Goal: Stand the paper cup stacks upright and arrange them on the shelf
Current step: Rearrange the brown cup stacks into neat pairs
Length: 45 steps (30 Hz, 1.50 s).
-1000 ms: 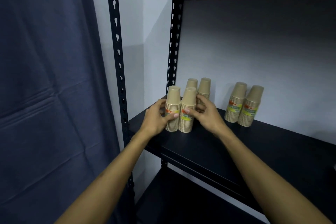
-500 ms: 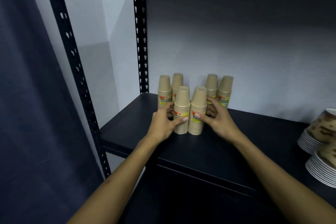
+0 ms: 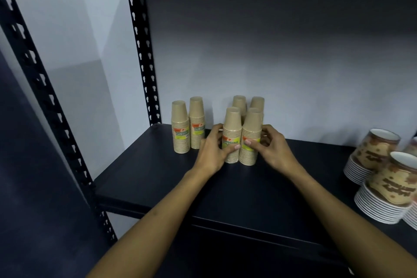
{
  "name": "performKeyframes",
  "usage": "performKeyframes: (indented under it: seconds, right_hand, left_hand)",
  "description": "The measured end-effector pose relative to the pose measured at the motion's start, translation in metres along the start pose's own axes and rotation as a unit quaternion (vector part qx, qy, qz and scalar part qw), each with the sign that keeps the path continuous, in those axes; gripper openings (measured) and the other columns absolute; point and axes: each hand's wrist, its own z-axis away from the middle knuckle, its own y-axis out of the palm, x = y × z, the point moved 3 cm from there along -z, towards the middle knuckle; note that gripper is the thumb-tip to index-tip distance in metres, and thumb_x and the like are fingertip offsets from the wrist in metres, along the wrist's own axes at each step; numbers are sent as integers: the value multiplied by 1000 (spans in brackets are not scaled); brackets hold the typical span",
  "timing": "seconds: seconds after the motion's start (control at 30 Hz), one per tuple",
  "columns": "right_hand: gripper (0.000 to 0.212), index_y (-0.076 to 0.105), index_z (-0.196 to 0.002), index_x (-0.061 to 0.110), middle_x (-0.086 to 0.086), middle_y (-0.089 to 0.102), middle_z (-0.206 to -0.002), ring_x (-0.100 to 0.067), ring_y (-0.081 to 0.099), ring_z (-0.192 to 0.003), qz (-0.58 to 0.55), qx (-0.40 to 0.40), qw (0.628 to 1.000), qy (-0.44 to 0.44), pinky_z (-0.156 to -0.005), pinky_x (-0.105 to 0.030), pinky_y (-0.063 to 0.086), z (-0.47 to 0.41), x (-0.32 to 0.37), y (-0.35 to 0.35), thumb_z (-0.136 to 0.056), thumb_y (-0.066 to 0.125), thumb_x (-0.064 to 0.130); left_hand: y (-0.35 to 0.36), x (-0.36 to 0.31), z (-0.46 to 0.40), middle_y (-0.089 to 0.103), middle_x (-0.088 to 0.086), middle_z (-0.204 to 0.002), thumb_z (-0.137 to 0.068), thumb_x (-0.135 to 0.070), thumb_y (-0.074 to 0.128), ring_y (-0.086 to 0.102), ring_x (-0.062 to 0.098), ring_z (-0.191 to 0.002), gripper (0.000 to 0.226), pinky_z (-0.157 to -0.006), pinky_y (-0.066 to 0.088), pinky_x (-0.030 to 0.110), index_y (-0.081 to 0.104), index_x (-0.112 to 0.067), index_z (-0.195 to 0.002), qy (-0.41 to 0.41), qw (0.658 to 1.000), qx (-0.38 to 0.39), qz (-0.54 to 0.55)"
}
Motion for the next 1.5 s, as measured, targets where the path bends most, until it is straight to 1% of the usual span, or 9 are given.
performKeyframes:
  seconds: [0.1,0.17,0.33,0.5,0.67,0.93,1.1,1.27,1.5]
  right_hand:
    - [50,57,-124,13,1,67,-112,-9,67,-99,18,-14,1000,5,-86,-29,58,-6,-3,-6,-82,79,30]
    - [50,58,-122,14,1,67,-110,-8,68,-94,34,-17,999,8,-79,-25,57,-10,-2,-8,-81,80,31]
    - [47,60,-119,16,3,68,-106,-6,67,-91,44,-43,998,6,-76,-23,55,-13,-7,-7,-81,80,33]
    - [46,61,-120,19,8,69,-108,-5,67,-94,29,-64,998,-1,-78,-23,55,-13,-12,-5,-81,81,33]
    - [48,63,-122,19,6,70,-109,-10,67,-98,27,-72,997,-11,-84,-28,56,-16,-15,-7,-80,81,33]
    - [56,58,-131,18,2,65,-120,-10,64,-103,38,-87,995,-14,-85,-26,53,-18,-21,-8,-82,79,35]
    - [52,58,-129,17,1,65,-120,-9,63,-104,29,-90,995,-8,-84,-21,51,-20,-24,-8,-83,79,32]
    - [50,59,-126,18,2,66,-118,-9,63,-105,29,-99,995,-12,-89,-26,52,-20,-26,-8,-83,79,33]
    - [53,56,-125,18,5,65,-115,-7,63,-102,29,-106,994,-3,-84,-25,52,-21,-24,-8,-81,80,34]
  left_hand:
    - [8,6,-7,65,-16,-111,-81,-21,83,61,-17,-98,62,-82,51,10,42,-22,-128,2,1000,-18,1]
    - [12,8,-9,66,-14,-113,-82,-26,82,62,-15,-100,58,-85,53,15,41,-24,-123,15,999,-31,-8]
    - [15,15,-12,67,-4,-124,-87,-38,76,66,5,-109,57,-90,58,33,41,-22,-128,62,997,-45,-31]
    - [16,20,-16,66,0,-128,-86,-38,76,65,10,-112,61,-91,58,34,41,-23,-134,69,995,-52,-40]
    - [19,28,-20,63,1,-134,-81,-31,82,65,16,-115,76,-96,56,38,37,-24,-142,40,997,-18,-65]
    - [22,32,-25,69,0,-124,-75,-35,87,68,15,-107,65,-92,57,38,51,-21,-127,-8,999,-22,-37]
    - [24,34,-28,71,-3,-108,-70,-36,89,69,9,-95,59,-87,58,31,57,-18,-117,-46,998,-29,-25]
    - [26,34,-29,68,-8,-105,-70,-40,89,68,7,-93,61,-84,56,24,57,-18,-118,-48,998,-32,-35]
    - [29,36,-28,71,-3,-113,-74,-46,85,69,10,-101,60,-90,57,32,56,-19,-119,-50,997,-34,-54]
